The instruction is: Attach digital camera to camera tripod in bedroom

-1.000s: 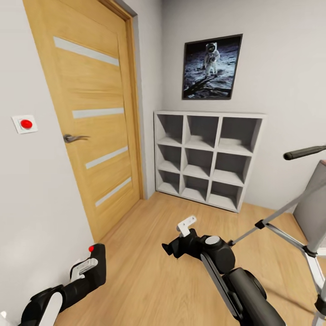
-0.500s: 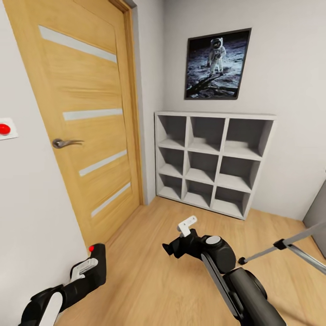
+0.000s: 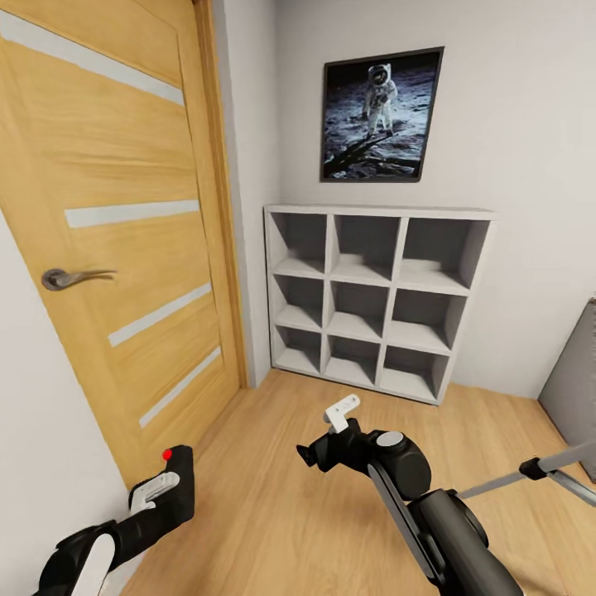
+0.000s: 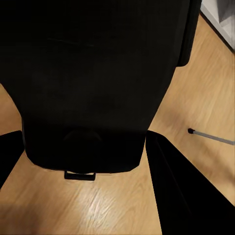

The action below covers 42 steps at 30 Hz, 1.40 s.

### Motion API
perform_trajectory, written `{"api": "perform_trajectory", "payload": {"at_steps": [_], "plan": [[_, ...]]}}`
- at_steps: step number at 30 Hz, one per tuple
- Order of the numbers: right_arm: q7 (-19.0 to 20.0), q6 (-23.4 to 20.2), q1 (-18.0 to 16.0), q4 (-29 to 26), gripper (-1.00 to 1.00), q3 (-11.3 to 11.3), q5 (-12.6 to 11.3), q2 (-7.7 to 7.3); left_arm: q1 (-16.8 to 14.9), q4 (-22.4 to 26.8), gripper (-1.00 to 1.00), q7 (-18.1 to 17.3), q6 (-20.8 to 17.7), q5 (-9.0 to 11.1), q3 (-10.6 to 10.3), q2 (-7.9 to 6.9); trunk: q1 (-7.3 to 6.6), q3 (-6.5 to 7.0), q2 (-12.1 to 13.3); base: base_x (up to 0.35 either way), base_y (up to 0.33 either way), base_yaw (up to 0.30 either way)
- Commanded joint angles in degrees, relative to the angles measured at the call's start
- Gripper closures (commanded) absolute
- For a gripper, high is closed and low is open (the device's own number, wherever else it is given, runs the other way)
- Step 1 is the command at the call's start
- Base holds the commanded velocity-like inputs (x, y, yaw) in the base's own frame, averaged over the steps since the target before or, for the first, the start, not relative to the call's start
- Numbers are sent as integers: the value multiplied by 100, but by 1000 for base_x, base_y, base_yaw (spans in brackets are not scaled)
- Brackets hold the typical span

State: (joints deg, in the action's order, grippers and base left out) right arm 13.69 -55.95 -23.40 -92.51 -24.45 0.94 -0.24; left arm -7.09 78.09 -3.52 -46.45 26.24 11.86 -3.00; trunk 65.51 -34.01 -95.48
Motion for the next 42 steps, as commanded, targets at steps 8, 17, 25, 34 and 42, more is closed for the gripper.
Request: {"api": "perform_trajectory", "payload": {"at_steps": [8, 17, 25, 34, 42], "plan": [[11, -21, -7, -4, -100, -23, 12, -2, -3, 4, 100, -54, -31, -23, 9, 1, 3, -6, -3, 301, 143, -270], [11, -21, -7, -4, -100, -33, 12, -10, -3, 4, 100, -61, -27, -24, 9, 1, 3, -6, -3, 297, 10, -210], [51, -83, -38, 35, -100, -6, 82, -37, 58, 69, 100, -105, -96, 53, 79, 66, 3, -6, -3, 54, -8, -27], [52, -240, -35, -1, -100, -4, 150, -44, 351, 87, 100, -270, -121, 181, 143, 71, 3, -6, -3, 0, 0, 0], [52, -240, -35, -1, -100, -4, 150, -44, 452, 87, 100, -417, -121, 181, 143, 71, 3, -6, -3, 0, 0, 0]]}}
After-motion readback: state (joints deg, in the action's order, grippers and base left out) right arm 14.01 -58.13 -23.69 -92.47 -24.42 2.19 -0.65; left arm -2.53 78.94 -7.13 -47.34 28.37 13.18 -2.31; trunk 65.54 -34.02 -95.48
